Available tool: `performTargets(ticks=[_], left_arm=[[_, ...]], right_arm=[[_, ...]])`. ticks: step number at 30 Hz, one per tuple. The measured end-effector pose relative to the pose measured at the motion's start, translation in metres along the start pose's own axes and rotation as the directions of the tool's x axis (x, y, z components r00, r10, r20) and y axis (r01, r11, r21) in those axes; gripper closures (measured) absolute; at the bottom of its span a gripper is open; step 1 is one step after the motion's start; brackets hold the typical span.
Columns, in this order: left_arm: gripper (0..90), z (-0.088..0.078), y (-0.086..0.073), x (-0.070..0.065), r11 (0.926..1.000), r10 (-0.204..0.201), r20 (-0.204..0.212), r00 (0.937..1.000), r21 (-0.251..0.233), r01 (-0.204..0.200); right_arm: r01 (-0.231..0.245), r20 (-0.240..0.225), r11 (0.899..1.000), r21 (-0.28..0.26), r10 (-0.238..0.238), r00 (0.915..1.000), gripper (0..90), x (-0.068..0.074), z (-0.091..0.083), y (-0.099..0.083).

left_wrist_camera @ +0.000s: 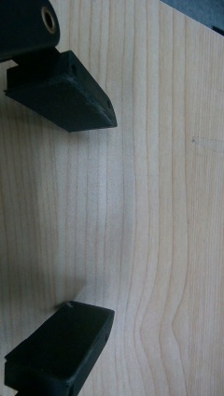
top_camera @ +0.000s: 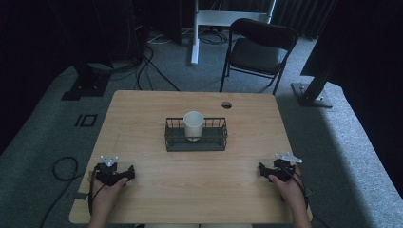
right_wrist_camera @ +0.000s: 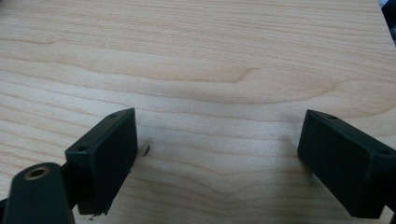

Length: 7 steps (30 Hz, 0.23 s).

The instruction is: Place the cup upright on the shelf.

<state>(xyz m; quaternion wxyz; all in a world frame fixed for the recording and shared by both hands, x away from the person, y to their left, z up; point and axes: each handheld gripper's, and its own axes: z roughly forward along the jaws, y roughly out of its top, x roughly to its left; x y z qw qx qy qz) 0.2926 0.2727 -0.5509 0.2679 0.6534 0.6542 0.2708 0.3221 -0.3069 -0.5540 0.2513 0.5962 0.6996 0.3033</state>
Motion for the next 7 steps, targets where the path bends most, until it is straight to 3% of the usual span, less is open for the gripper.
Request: performTargets(ticks=[7], left_arm=[[8.8,0.0005,0.0003,-0.0010,1.0000,-0.009,-0.007,0.9999,-0.002,0.009]], right_arm=[[0.000,0.000,1.000,0.000,0.000,1.0000,11.6,0.0000,0.0000,0.0000]])
